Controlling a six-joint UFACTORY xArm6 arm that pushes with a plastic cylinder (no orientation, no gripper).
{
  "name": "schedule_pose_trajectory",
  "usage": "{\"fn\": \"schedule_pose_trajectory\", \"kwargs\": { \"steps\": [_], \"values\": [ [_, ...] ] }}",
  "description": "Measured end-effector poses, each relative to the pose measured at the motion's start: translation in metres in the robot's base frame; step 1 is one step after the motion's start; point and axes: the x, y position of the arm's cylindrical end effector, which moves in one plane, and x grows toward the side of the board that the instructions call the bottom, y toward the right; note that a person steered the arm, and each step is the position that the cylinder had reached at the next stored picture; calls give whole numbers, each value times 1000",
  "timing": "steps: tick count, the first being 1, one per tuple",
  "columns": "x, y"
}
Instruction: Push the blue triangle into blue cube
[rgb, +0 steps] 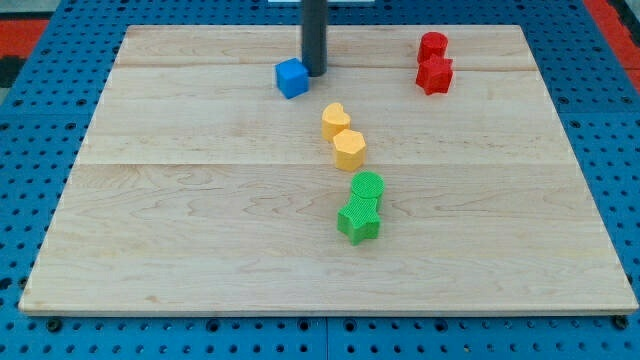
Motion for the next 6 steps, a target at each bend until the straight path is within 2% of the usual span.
{"fn": "schedule_pose_trajectory", "kwargs": {
  "steps": [2,3,4,6],
  "values": [
    [0,77],
    [-32,86],
    [-55,53],
    [-15,-30]
  ]
}}
